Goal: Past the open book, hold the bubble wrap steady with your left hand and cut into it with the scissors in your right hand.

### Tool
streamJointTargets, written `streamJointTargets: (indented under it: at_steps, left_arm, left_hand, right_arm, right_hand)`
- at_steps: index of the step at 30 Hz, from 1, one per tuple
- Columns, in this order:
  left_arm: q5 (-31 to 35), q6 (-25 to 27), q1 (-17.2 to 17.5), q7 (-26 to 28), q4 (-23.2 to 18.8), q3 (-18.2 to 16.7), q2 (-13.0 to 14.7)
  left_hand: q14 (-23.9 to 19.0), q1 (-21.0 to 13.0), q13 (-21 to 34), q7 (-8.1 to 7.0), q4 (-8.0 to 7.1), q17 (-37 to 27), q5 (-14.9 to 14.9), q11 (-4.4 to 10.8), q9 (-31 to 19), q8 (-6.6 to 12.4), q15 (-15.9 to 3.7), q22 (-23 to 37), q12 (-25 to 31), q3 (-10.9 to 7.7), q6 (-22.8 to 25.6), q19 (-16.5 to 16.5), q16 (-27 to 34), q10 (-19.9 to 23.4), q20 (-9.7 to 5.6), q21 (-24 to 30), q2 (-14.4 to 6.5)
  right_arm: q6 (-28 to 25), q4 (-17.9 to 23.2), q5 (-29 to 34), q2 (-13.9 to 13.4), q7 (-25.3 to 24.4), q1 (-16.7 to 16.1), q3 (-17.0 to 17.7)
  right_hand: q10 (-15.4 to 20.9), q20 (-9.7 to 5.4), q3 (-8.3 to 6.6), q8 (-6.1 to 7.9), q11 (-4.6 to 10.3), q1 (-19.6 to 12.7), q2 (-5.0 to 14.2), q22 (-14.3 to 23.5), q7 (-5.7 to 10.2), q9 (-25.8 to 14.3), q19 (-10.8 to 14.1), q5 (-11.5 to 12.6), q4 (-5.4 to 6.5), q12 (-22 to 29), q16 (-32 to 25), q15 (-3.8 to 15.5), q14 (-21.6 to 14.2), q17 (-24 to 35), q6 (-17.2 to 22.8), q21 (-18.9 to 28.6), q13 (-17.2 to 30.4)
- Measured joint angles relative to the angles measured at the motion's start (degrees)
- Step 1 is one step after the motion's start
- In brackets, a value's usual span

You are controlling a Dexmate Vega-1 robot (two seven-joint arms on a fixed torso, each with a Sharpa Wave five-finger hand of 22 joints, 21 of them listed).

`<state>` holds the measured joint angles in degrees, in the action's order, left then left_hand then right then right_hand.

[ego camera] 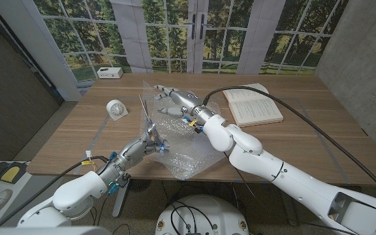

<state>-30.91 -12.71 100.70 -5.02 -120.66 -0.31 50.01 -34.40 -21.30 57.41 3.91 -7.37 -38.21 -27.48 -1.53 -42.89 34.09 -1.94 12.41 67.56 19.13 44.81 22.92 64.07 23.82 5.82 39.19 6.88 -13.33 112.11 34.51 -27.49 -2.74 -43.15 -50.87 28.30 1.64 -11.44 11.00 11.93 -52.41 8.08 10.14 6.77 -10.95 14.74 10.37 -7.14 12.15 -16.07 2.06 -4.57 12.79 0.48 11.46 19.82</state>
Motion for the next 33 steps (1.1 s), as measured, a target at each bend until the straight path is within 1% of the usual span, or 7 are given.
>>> streamJointTargets:
  at_steps: [4,6,12,15,21,24,33]
  left_arm:
    - [0.0,-0.3,0.2,-0.1,0.0,0.0,0.1]
    - [0.0,-0.3,0.4,-0.1,0.0,0.0,0.2]
    - [0.0,-0.9,0.7,-0.3,0.0,-0.3,0.3]
    - [0.0,-1.2,0.8,-0.4,-0.1,-0.4,0.3]
    - [0.2,-1.6,1.2,-0.4,-0.5,-0.8,0.3]
    - [0.4,-1.8,1.6,-0.4,-0.8,-1.1,0.2]
    - [0.9,-2.3,2.5,-0.4,-1.5,-2.0,-0.3]
  left_hand:
    - [0.0,-0.3,-0.1,0.0,0.0,0.1,0.0,0.0,0.0,-0.22,0.0,0.0,0.0,0.0,0.0,0.0,0.0,0.0,0.0,-0.2,-0.3]
    - [0.0,-0.3,-0.1,0.0,0.0,0.1,0.0,0.0,0.0,-0.22,0.0,0.0,0.0,0.0,0.0,0.0,0.0,0.0,0.0,-0.2,-0.3]
    - [0.0,-0.3,-0.1,0.0,0.0,0.1,0.4,0.0,-0.3,-0.23,0.0,0.0,0.0,0.0,0.0,0.0,0.0,0.0,0.0,-0.2,-0.3]
    - [0.0,-0.3,-0.1,0.0,0.0,0.1,0.4,0.0,-0.3,-0.24,0.0,0.0,-0.2,0.0,0.0,0.0,0.0,0.0,0.0,-0.4,-0.3]
    - [0.0,-0.3,0.1,0.0,0.01,0.1,0.4,0.0,-0.3,-0.25,0.0,0.0,0.0,-0.01,0.0,0.0,0.0,0.0,0.0,-0.4,-0.3]
    - [0.0,-0.3,0.1,0.0,0.01,0.1,0.4,0.0,-0.5,-0.66,0.0,0.0,0.1,-0.01,0.0,0.0,0.0,0.0,0.0,-0.4,-0.3]
    - [0.0,-0.3,0.0,0.0,0.01,0.1,0.4,0.0,-0.5,-0.7,0.0,0.0,0.1,-0.01,0.0,0.0,0.0,0.0,0.0,-0.7,-0.3]
  right_arm:
    - [-0.1,-0.3,-0.4,0.1,0.5,0.3,-0.1]
    - [-0.2,-0.4,-0.6,0.2,0.9,0.6,-0.3]
    - [-0.5,-0.6,-0.9,0.3,1.6,0.9,-0.4]
    - [-0.6,-0.8,-1.1,0.4,2.0,1.5,-0.7]
    - [-0.9,-1.2,-1.3,0.7,2.9,2.3,-1.1]
    - [-0.9,-1.5,-1.5,0.8,3.2,2.7,-1.3]
    - [-0.9,-2.4,-1.6,1.2,4.1,3.6,-2.1]
  right_hand:
    - [0.1,0.0,0.01,0.0,-0.06,0.2,0.25,0.0,0.0,0.0,0.0,0.0,0.01,0.0,0.0,0.0,0.0,-0.1,0.0,0.0,-0.2]
    - [0.1,0.0,0.25,0.0,-0.06,0.2,0.25,0.0,0.0,0.0,0.0,0.0,0.25,0.0,0.0,0.0,0.0,-0.3,0.0,0.0,-0.2]
    - [0.1,0.0,0.25,-0.22,-0.06,0.3,0.31,0.0,-0.72,0.0,0.0,0.0,0.25,0.0,0.0,0.0,0.0,-0.3,-0.7,0.0,-0.2]
    - [0.3,0.0,0.25,-0.22,0.14,0.3,0.31,0.0,-0.52,0.0,0.0,0.0,0.24,0.0,0.0,0.0,0.0,-0.3,-0.9,0.0,-0.2]
    - [0.7,0.0,0.25,-0.22,-0.06,0.3,0.31,0.0,-0.72,0.0,0.0,0.0,0.24,0.0,0.0,0.0,0.0,-0.3,-1.3,0.0,-0.4]
    - [1.0,0.0,0.25,-0.22,-0.37,0.3,0.31,0.0,-0.72,0.0,0.0,0.0,0.24,0.0,0.0,-0.01,0.0,-0.3,-1.3,0.0,-0.4]
    - [1.0,0.0,0.25,-0.22,-0.37,0.3,0.31,0.0,-1.03,0.0,0.0,0.0,0.24,0.0,0.0,0.21,-0.2,-0.3,-1.6,0.0,-0.4]
